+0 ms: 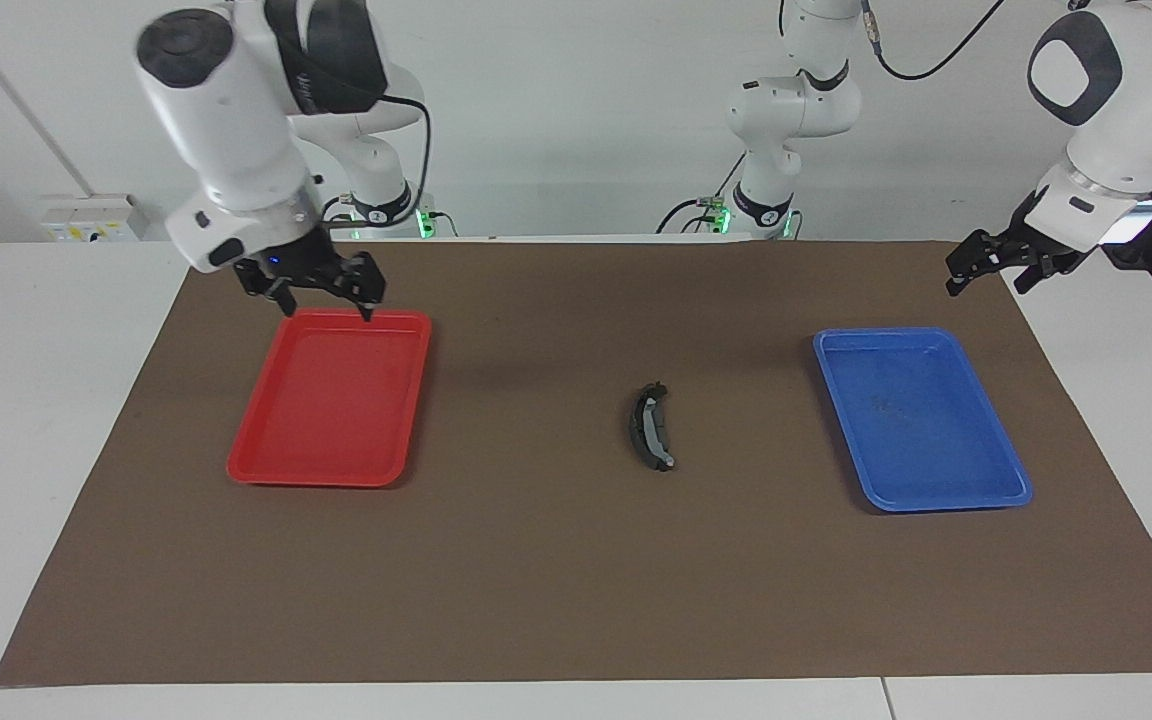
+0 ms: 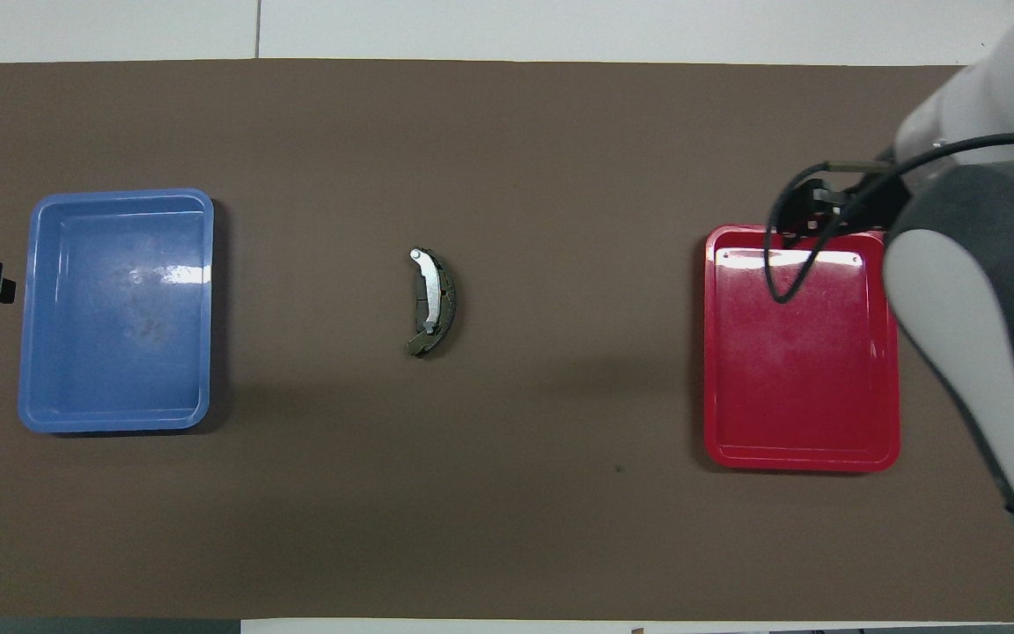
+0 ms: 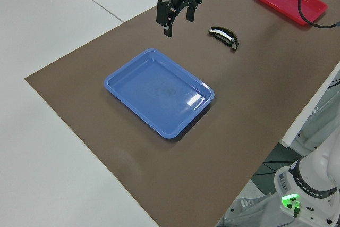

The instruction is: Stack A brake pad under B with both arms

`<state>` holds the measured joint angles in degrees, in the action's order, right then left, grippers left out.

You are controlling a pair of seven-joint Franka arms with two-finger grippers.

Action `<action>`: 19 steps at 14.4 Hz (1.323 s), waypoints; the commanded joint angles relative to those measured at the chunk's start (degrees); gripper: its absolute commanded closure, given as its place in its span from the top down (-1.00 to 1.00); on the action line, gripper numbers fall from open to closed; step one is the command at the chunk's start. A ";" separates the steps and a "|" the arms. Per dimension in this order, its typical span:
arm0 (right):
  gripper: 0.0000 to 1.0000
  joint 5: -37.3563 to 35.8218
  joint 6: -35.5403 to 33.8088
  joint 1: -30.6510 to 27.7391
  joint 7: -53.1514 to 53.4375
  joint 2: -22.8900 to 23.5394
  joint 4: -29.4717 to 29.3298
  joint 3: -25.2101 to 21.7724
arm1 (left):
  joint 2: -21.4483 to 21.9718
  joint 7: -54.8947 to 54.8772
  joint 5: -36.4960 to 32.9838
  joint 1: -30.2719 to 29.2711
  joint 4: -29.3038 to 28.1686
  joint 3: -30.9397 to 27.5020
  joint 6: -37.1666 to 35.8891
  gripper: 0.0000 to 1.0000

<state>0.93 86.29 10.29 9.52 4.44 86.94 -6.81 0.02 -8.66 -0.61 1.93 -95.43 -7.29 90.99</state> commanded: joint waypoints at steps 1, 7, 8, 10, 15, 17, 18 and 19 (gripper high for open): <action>1.00 -0.40 -2.60 -8.41 -8.08 -7.59 7.80 1.10 | 1.65 0.92 -1.23 -0.26 -1.78 0.26 1.21 1.00; 1.00 -0.31 -1.03 -13.71 -11.89 -8.83 8.17 1.54 | 1.65 0.92 -1.23 -0.26 -1.78 0.26 1.21 1.00; 1.00 -0.31 -1.73 -14.06 -12.33 -8.84 6.86 1.62 | 1.65 0.92 -1.23 -0.26 -1.78 0.34 1.21 1.00; 1.00 -0.49 -1.48 -14.16 -13.38 -8.75 6.84 1.80 | 1.56 0.92 -1.23 -0.26 -1.78 0.34 1.21 1.00; 1.00 -1.46 -0.07 -14.24 -13.56 -9.01 6.76 2.85 | 1.56 0.92 -1.23 -0.26 -1.78 0.34 1.21 1.00; 1.00 -1.46 -0.16 -14.24 -13.56 -9.01 6.93 2.86 | 1.56 0.92 -1.23 -0.26 -1.78 0.26 1.21 1.00; 1.00 -1.46 -0.16 -14.33 -13.56 -9.10 7.11 2.86 | 1.56 0.92 -1.23 -0.26 -1.78 0.34 1.21 1.00; 1.00 -1.46 -0.16 -14.51 -13.56 -9.10 7.19 2.86 | 1.56 0.92 -1.23 -0.26 -1.78 0.34 1.21 1.00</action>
<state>0.43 85.65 -2.74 -2.50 -4.06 93.59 -4.89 0.02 -8.62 -0.64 1.93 -95.43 -7.29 91.04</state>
